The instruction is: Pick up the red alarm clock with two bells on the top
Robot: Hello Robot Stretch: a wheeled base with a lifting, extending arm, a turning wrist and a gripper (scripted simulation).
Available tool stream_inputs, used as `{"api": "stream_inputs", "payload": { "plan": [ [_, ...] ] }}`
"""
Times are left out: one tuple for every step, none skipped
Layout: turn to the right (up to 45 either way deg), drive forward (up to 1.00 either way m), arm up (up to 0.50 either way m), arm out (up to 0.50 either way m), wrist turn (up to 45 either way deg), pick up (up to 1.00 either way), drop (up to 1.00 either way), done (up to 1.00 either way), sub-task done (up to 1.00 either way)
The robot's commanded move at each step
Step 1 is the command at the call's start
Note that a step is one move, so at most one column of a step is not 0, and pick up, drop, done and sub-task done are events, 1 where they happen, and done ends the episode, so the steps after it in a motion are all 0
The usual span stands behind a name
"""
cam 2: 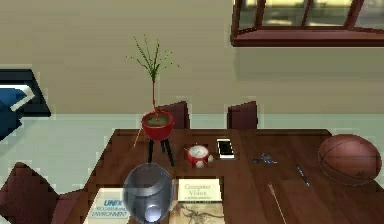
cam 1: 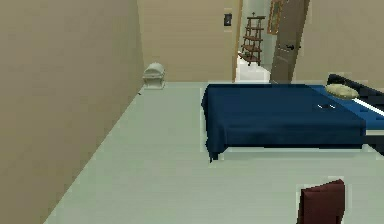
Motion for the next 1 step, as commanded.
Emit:
{"api": "stream_inputs", "payload": {
  "plan": [
    [0.0,0.0,0.5,0.0,0.0,0.0,0.0,0.0,0.0]
  ]
}}
